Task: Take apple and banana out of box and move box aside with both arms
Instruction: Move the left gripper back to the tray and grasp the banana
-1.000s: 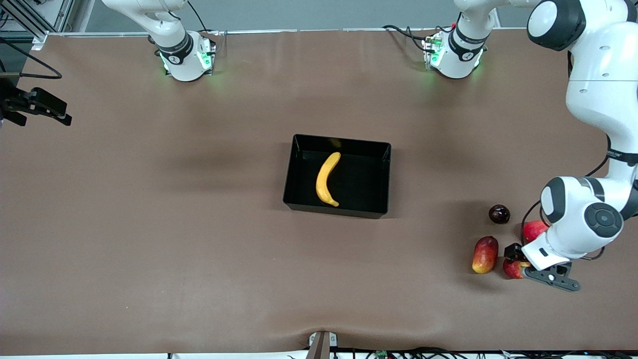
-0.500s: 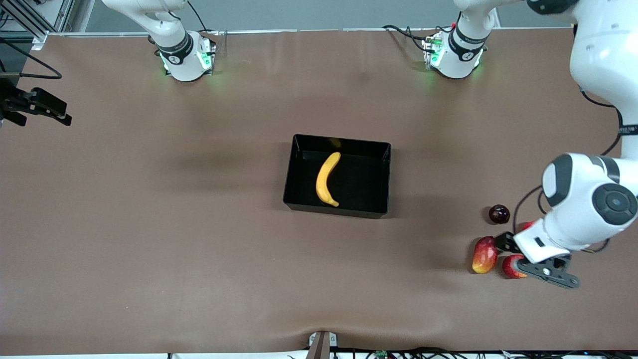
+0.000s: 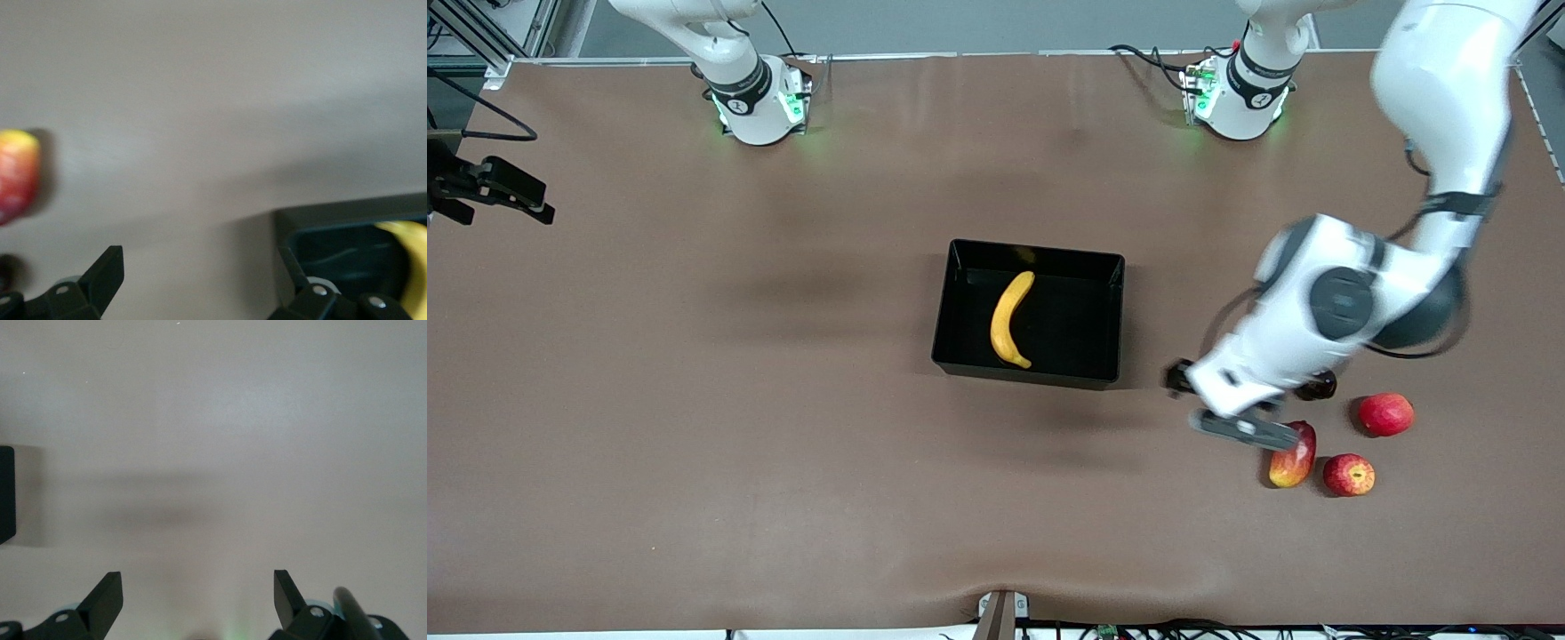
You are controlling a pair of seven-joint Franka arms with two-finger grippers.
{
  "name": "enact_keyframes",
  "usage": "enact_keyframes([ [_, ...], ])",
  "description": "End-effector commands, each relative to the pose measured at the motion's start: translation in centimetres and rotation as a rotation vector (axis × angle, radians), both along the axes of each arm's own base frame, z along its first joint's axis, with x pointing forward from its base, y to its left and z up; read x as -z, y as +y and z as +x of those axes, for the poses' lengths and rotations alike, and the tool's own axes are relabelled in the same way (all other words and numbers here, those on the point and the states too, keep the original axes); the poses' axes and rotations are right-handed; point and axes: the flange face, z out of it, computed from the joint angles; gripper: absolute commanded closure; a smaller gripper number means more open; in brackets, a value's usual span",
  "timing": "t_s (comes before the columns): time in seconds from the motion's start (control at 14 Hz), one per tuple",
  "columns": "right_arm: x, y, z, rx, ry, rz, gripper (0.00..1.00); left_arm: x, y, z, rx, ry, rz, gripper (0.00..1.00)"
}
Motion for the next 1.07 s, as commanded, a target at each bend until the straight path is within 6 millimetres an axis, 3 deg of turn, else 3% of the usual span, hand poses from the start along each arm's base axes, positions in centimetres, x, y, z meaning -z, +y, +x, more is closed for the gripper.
enact_keyframes([
  [0.0,-0.2,-0.6,0.1,0.001,0.000,0.015,0.00,0.8,-6.4,-3.1,-0.005,-0.020,0.043,0.00],
  [0.43,-0.1,-0.8,0.1,0.004,0.000,0.015,0.00,5.8,-18.2,-9.9,-0.030,-0.004,0.018,0.00],
  [0.71,-0.2,-0.8,0.1,0.004,-0.002,0.015,0.00,10.0,-22.7,-13.2,-0.046,-0.012,0.007,0.00],
  [1.0,-0.2,-0.8,0.1,0.004,-0.002,0.015,0.00,15.0,-25.0,-15.4,-0.064,-0.045,0.048,0.00],
])
